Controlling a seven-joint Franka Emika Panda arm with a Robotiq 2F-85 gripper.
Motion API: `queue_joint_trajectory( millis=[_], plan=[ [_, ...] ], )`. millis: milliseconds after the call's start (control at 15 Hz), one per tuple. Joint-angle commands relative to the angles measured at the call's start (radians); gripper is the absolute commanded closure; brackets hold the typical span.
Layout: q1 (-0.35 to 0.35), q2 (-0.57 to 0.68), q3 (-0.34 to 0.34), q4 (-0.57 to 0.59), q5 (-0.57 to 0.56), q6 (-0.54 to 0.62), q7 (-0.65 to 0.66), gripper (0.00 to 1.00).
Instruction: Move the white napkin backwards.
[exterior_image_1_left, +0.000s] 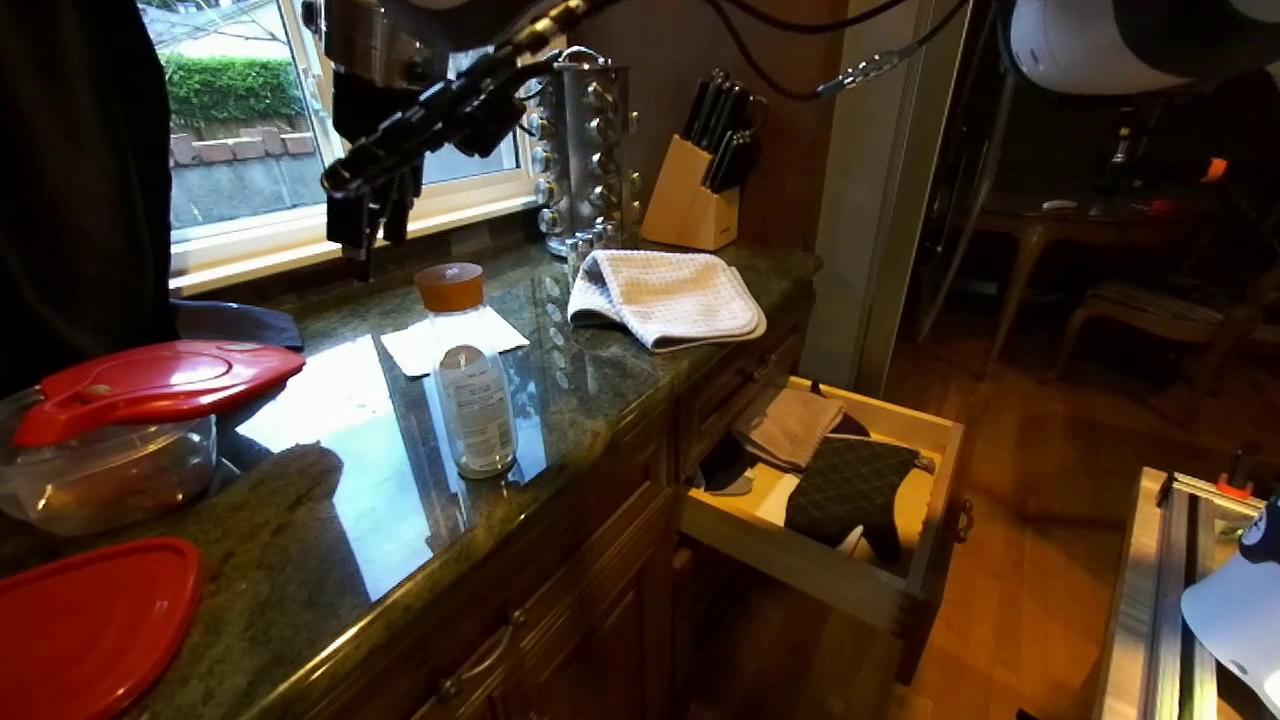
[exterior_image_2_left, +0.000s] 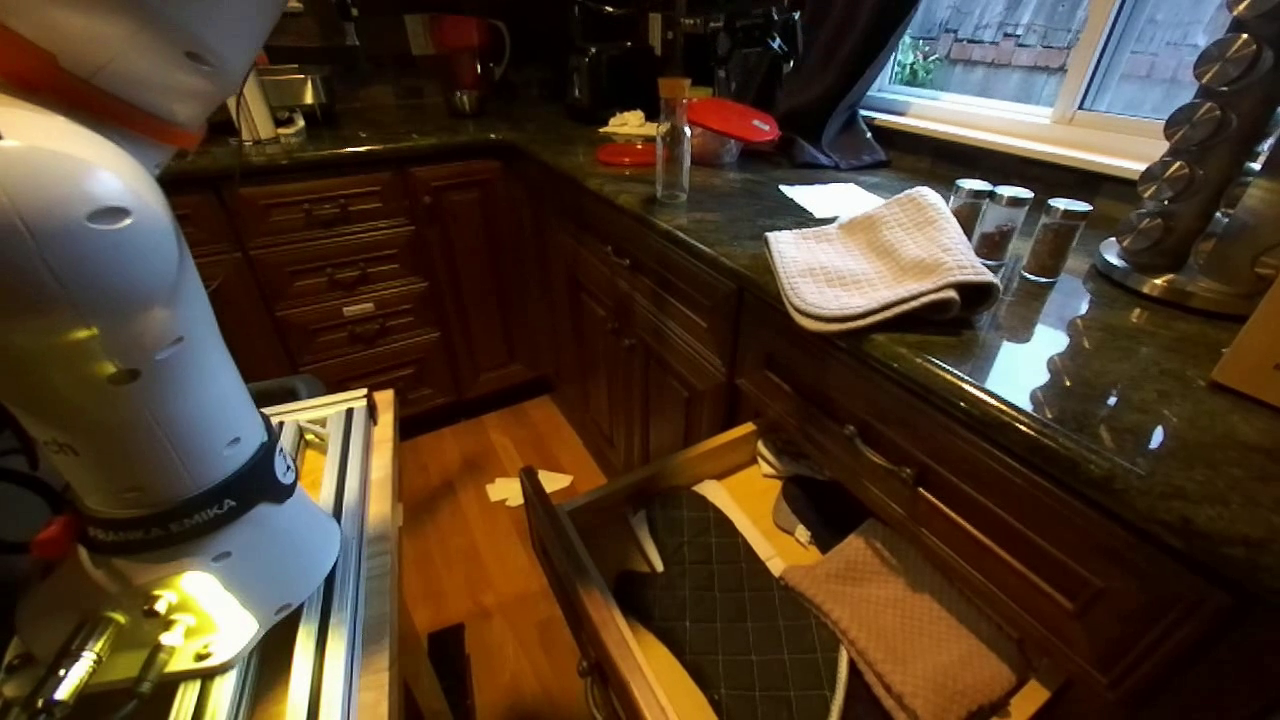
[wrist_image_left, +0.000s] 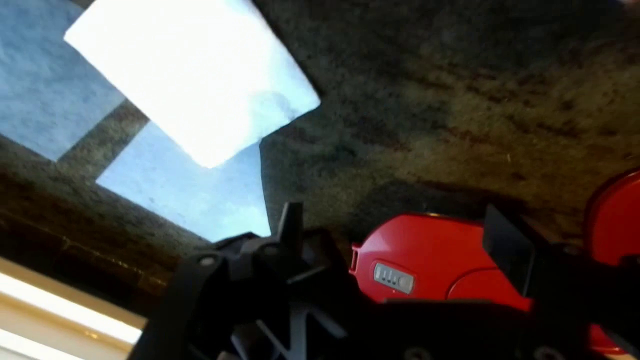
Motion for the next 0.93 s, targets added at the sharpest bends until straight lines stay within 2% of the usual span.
queue_joint_trajectory(
  millis=[0,200,333,600,733,800,867],
  plan=[
    [0.033,-0.076,-0.024,-0.038,0.003,-0.194,0.146,0.0],
    [0.037,-0.149,-0.024,-0.093,0.014,-0.3,0.286,0.0],
    [0.03,-0.209,-0.02,-0.15,0.028,-0.322,0.39,0.0],
    [0.025,-0.36,-0.009,-0.331,0.049,-0.267,0.583,0.0],
    [0.022,-0.425,-0.001,-0.408,0.06,-0.238,0.615,0.0],
    [0.027,-0.316,-0.005,-0.248,0.034,-0.297,0.563,0.0],
    [0.028,-0.337,-0.004,-0.268,0.034,-0.294,0.568,0.0]
  ],
)
